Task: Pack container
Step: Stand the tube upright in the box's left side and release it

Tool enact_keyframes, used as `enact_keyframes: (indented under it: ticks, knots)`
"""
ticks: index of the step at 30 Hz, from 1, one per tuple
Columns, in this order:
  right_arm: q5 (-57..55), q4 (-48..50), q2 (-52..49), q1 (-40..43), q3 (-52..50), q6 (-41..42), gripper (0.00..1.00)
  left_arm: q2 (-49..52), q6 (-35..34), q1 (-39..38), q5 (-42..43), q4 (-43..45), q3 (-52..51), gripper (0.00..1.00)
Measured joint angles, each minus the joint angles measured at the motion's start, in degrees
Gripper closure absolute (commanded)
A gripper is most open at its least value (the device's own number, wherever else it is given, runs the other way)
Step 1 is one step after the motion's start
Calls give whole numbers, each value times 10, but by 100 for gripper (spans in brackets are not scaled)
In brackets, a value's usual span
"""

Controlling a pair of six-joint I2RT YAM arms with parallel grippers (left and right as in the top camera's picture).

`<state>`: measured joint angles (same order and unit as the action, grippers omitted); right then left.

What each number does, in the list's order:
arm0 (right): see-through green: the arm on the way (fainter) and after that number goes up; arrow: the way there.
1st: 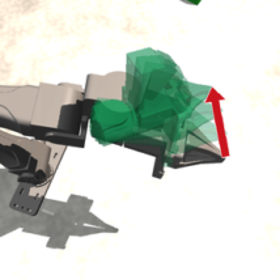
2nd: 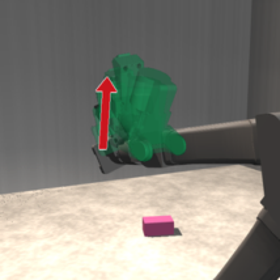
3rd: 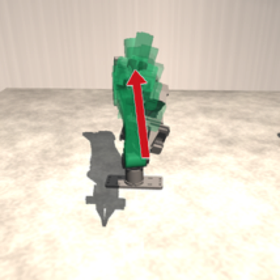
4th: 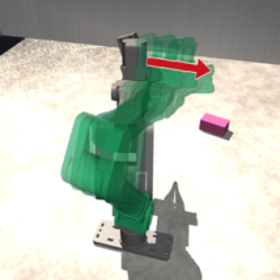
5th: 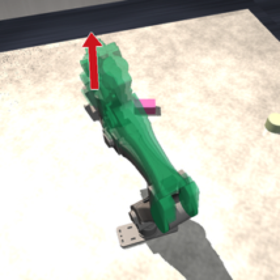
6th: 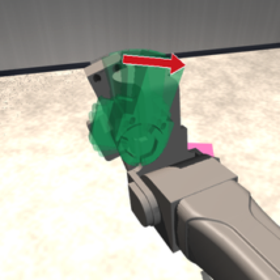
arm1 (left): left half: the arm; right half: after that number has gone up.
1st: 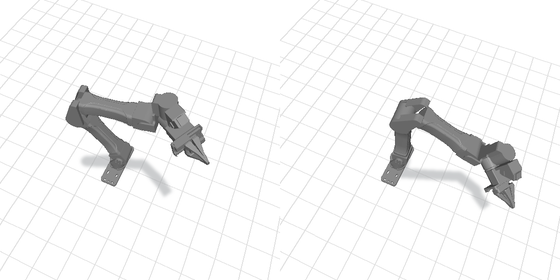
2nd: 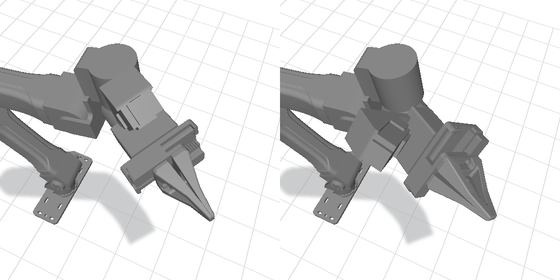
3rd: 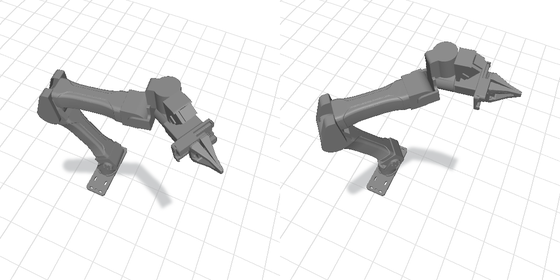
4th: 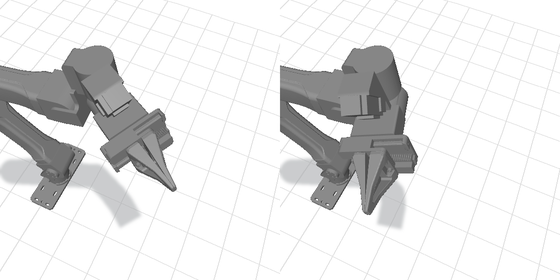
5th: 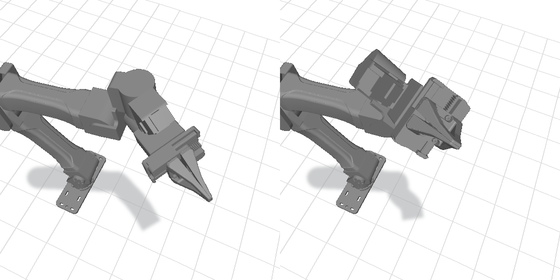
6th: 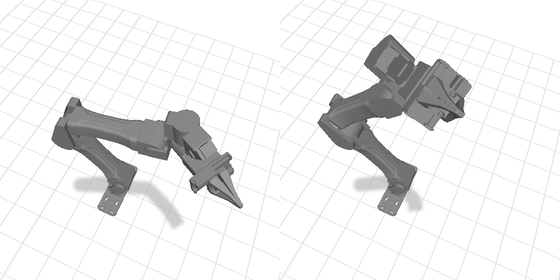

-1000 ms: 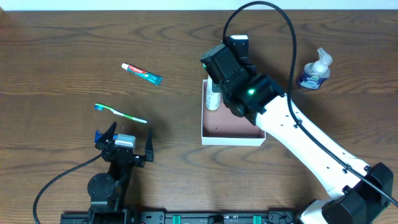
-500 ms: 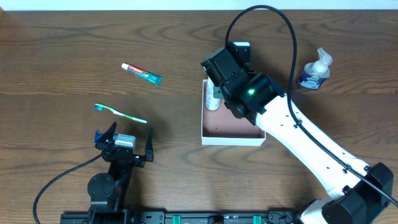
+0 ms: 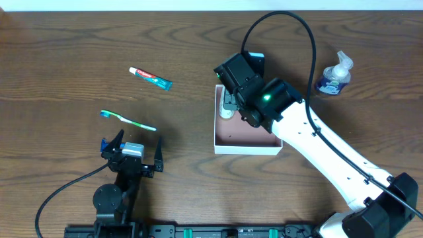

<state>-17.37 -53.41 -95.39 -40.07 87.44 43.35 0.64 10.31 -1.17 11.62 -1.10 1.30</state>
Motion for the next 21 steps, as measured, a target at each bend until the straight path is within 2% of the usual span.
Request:
enact_keyframes:
  ticks: [8, 21]
  knots:
    - [2, 2, 0, 5, 0, 19, 56, 0, 0, 0, 0, 0, 0, 2]
    - [-4, 5, 0, 81, 0, 14, 43, 0, 0, 0, 0, 0, 0, 2]
